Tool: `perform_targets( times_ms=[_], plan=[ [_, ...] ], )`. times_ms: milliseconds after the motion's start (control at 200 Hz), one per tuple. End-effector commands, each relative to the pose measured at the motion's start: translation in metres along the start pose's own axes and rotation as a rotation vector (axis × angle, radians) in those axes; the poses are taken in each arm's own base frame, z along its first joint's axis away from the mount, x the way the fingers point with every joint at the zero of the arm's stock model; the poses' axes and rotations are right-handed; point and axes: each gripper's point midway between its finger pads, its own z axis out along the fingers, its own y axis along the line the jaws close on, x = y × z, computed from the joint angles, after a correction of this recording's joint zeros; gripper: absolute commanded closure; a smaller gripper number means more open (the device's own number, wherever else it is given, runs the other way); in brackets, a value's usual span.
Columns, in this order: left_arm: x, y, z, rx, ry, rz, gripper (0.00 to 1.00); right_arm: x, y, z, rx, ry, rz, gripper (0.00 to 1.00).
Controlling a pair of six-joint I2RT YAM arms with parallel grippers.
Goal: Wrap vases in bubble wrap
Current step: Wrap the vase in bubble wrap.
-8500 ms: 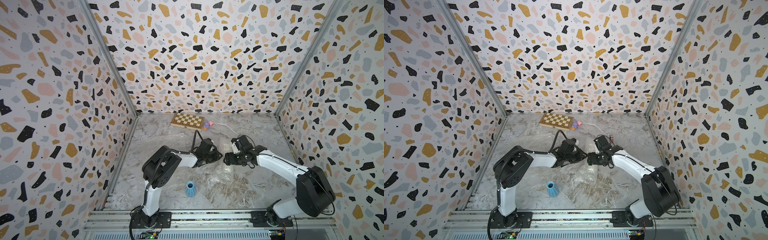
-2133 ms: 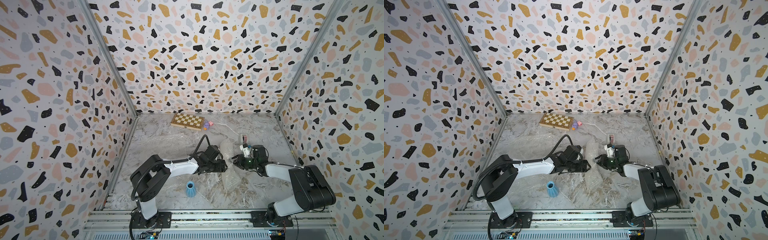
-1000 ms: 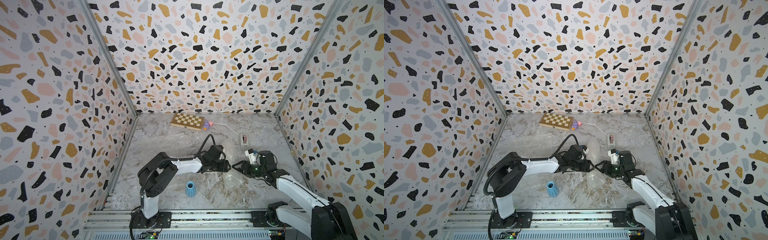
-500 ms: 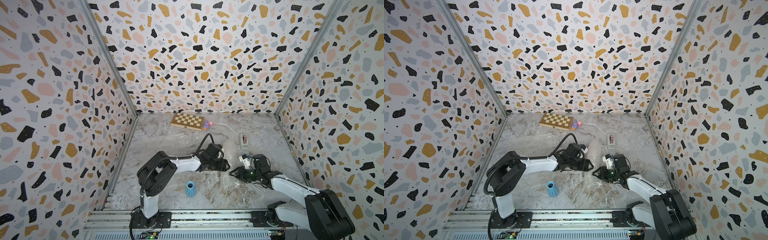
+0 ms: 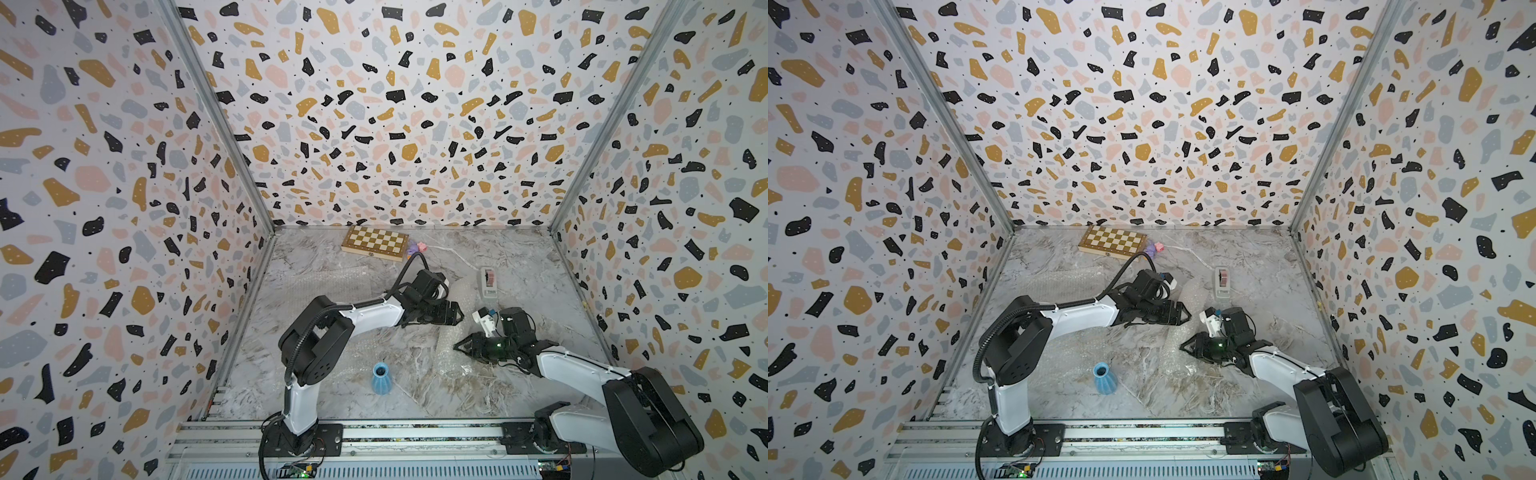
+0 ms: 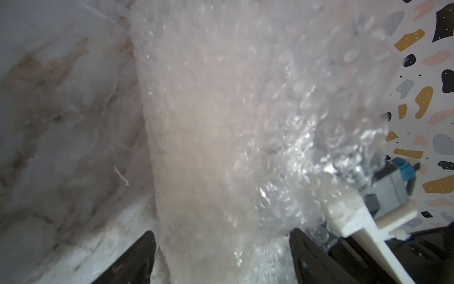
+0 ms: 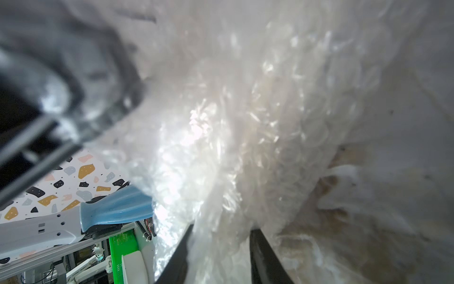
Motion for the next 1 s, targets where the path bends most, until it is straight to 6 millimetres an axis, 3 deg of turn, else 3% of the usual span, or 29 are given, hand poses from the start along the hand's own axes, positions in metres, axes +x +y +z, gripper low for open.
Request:
perform_targets(
  times_ms=[0,235,335,511,581,641,836,991],
  plan=[
    [0.002,0.006,0.012,-0.007,0.038,0.033,0.15,-0.001,-0.004,0.003,0.034,0.012,-0.007,0.64],
    [0.008,0.012,0.032,-0.03,0.092,0.083,0.17,-0.007,-0.001,0.003,0.035,0.008,-0.023,0.64],
    [0.015,0.019,0.038,-0.046,0.116,0.096,0.23,-0.007,-0.003,0.002,0.05,0.007,-0.03,0.63],
    [0.028,0.043,0.036,-0.104,0.136,0.073,0.32,-0.012,0.0,-0.003,0.064,-0.016,-0.053,0.6],
    [0.031,0.052,0.032,-0.11,0.145,0.057,0.35,-0.015,0.001,-0.006,0.07,-0.03,-0.067,0.51],
    [0.033,0.058,0.028,-0.107,0.147,0.047,0.37,-0.018,0.001,-0.01,0.083,-0.038,-0.08,0.5],
    [0.035,0.08,0.013,-0.076,0.134,-0.016,0.41,-0.049,0.018,-0.043,0.06,-0.134,-0.106,0.36],
    [0.034,0.092,0.003,-0.052,0.113,-0.082,0.42,-0.095,0.019,-0.086,0.007,-0.266,-0.057,0.32]
  ],
)
